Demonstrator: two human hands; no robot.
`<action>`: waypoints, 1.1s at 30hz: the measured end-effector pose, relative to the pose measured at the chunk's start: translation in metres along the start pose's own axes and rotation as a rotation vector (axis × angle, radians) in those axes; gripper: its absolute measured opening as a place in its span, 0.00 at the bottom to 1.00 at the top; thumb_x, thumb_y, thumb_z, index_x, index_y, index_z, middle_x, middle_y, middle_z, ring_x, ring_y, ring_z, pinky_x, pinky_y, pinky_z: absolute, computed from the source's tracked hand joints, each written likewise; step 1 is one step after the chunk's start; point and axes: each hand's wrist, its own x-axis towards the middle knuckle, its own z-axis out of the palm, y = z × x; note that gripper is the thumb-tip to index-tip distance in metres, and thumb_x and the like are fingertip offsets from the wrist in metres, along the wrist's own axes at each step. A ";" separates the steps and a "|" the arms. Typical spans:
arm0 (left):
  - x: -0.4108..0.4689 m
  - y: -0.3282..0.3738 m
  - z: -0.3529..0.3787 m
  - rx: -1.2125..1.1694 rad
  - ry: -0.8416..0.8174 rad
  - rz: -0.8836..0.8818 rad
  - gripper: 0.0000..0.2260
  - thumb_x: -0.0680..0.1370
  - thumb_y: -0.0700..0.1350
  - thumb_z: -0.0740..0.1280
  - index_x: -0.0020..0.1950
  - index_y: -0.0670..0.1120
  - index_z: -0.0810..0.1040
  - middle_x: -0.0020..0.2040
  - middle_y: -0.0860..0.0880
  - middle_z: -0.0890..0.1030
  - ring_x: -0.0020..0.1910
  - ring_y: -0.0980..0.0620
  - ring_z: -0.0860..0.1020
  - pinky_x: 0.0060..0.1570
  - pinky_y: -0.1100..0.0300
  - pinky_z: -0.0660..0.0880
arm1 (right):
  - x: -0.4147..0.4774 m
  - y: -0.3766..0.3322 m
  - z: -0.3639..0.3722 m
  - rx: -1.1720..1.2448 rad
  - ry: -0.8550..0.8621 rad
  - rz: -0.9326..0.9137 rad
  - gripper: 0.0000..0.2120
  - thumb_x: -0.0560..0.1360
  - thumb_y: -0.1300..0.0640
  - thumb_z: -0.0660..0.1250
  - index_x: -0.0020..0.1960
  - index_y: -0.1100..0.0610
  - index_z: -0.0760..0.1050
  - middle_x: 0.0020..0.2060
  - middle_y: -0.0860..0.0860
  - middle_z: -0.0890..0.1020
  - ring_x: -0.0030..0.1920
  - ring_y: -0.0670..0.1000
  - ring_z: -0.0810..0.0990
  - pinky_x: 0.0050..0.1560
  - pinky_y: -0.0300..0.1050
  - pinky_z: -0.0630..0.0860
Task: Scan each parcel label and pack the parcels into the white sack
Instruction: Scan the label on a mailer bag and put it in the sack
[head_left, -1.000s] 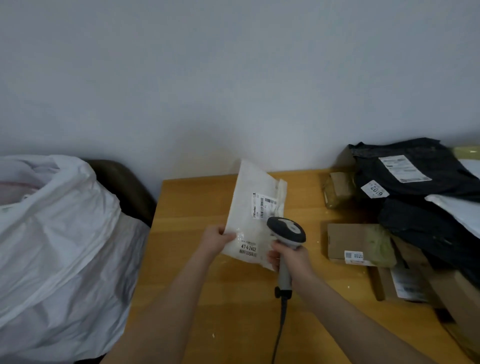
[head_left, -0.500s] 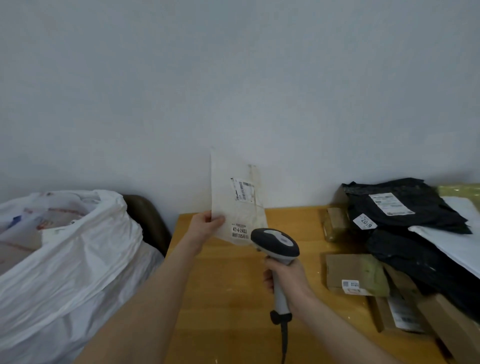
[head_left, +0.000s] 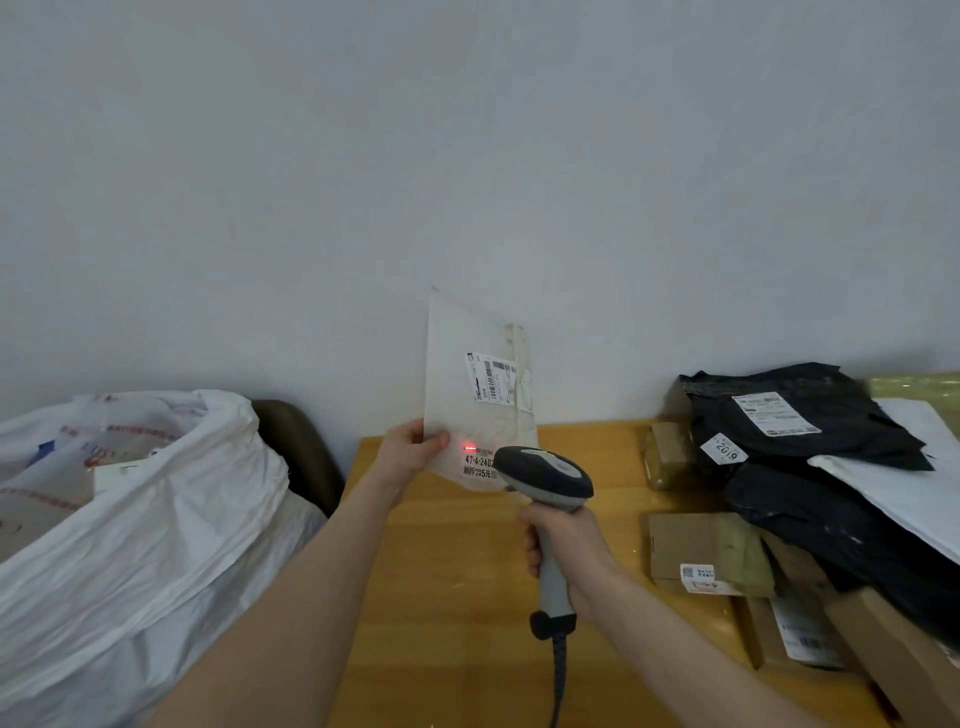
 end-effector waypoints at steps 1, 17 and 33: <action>0.000 0.000 0.000 -0.003 0.001 0.000 0.06 0.76 0.32 0.66 0.50 0.40 0.79 0.37 0.54 0.83 0.33 0.61 0.81 0.35 0.68 0.78 | 0.000 0.001 0.000 -0.001 0.000 0.008 0.07 0.71 0.66 0.68 0.35 0.62 0.74 0.25 0.54 0.74 0.23 0.50 0.70 0.25 0.41 0.69; -0.015 0.035 -0.014 -0.116 -0.247 -0.118 0.11 0.79 0.35 0.63 0.59 0.45 0.76 0.50 0.48 0.83 0.49 0.48 0.80 0.53 0.49 0.76 | 0.072 -0.028 -0.048 0.017 0.225 0.005 0.10 0.69 0.64 0.75 0.40 0.60 0.74 0.30 0.54 0.76 0.30 0.51 0.73 0.33 0.45 0.73; -0.003 0.028 -0.005 0.141 0.060 -0.053 0.08 0.74 0.36 0.71 0.52 0.41 0.78 0.46 0.43 0.81 0.38 0.51 0.80 0.34 0.63 0.79 | 0.072 -0.018 -0.030 -0.243 0.462 -0.260 0.12 0.69 0.66 0.71 0.50 0.55 0.74 0.38 0.49 0.78 0.39 0.50 0.77 0.33 0.41 0.71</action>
